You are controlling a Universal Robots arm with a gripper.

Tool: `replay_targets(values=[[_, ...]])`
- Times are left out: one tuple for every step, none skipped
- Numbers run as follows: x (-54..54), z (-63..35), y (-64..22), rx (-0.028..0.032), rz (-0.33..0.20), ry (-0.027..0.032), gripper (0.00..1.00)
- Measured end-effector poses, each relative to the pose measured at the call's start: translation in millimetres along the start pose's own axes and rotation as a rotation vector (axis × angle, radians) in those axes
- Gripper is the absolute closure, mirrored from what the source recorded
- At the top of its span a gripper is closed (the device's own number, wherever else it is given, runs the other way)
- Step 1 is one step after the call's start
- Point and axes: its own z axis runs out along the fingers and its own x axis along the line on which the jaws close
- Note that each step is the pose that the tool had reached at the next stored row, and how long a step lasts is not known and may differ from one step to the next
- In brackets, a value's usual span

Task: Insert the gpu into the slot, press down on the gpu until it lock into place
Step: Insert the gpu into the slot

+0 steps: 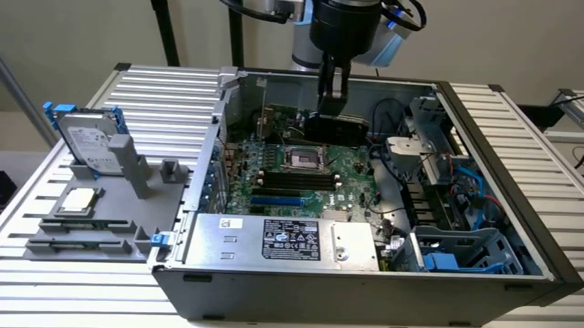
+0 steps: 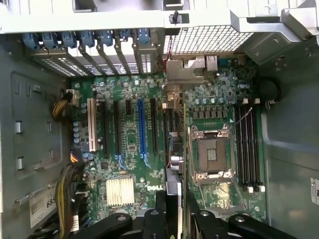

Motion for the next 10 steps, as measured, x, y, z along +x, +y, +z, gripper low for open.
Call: replay_targets(values=[[2.2,1.1,0.1,-0.0002,-0.003,-0.0017,0.74],[4.4,2.2,0.1,-0.0004,-0.005,-0.0034,0.74],[6.7,3.3,0.2,-0.0007,-0.007,-0.005,0.74],[8.8,4.3,0.2,-0.0009,-0.01,-0.0066,0.74],[11.3,5.5,0.3,-0.0012,-0.012,-0.0084,0.74],[13.6,6.5,0.3,-0.0013,-0.015,-0.0099,0.74],[15.8,7.4,0.3,-0.0015,-0.017,-0.0113,0.74],[18.0,8.3,0.3,-0.0016,-0.019,-0.0124,0.74],[20.1,9.1,0.3,-0.0018,-0.022,-0.0133,0.74],[22.2,9.9,0.4,-0.0019,-0.024,-0.0142,0.74]])
